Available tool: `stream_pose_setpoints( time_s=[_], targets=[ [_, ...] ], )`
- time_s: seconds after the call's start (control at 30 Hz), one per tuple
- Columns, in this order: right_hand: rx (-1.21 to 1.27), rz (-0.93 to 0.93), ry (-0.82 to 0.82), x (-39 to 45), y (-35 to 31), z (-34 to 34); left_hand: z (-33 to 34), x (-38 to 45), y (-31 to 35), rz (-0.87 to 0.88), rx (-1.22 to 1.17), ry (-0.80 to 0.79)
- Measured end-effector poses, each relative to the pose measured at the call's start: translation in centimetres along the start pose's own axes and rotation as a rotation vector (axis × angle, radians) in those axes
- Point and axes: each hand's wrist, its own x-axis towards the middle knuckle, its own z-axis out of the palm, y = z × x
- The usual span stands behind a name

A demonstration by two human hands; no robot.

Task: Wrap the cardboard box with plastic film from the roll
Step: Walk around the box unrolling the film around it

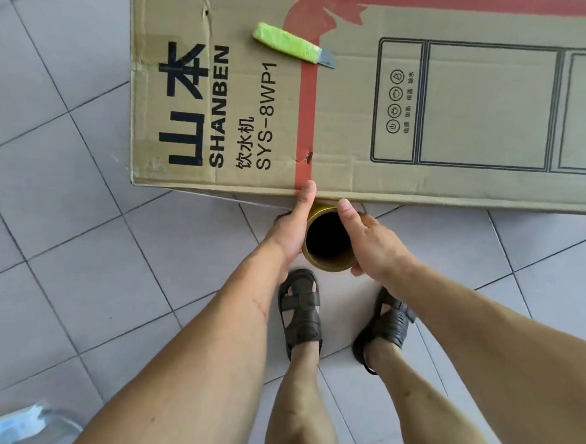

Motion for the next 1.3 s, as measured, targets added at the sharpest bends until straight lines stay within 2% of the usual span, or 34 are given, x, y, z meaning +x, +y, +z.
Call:
stream_pose_setpoints(
  time_s=[0.07, 0.27, 0.4, 0.5, 0.63, 0.8, 0.9, 1.03, 1.1, 1.3],
  targets=[
    [0.064, 0.017, -0.021, -0.1, 0.3, -0.1, 0.3, 0.1, -0.1, -0.017, -0.043, 0.002],
    [-0.086, -0.059, -0.024, -0.4, 1.8, -2.5, 2.7, 0.3, 0.1, -0.085, -0.064, -0.085],
    [-0.041, -0.03, -0.065, 0.3, 3.0, -4.0, 4.8, 1.0, 0.2, -0.028, -0.073, 0.066],
    [0.03, -0.051, -0.104, 0.6, 4.0, -5.2, 5.8, 0.9, -0.2, -0.053, -0.099, 0.05],
    [-0.147, -0.118, -0.115, -0.1, 5.1, -7.3, 7.8, 0.4, -1.4, -0.119, -0.168, -0.006],
    [-0.155, -0.078, -0.138, 0.5, 5.7, -8.1, 10.2, 0.9, -1.2, -0.026, -0.21, 0.185],
    [-0.141, -0.103, -0.147, 0.5, 6.2, -8.8, 10.5, 1.1, -1.1, -0.034, -0.204, 0.139],
    [-0.295, -0.195, -0.125, 0.3, 7.1, -9.6, 11.3, 0.9, -0.6, -0.098, -0.165, 0.04],
    [-0.343, -0.18, -0.084, 0.3, 7.6, -9.8, 11.9, 0.9, -0.7, -0.11, -0.134, -0.026],
    [-0.125, -0.063, -0.057, 1.4, 8.5, -11.1, 14.3, 1.5, -0.9, -0.024, -0.226, 0.104]
  ],
)
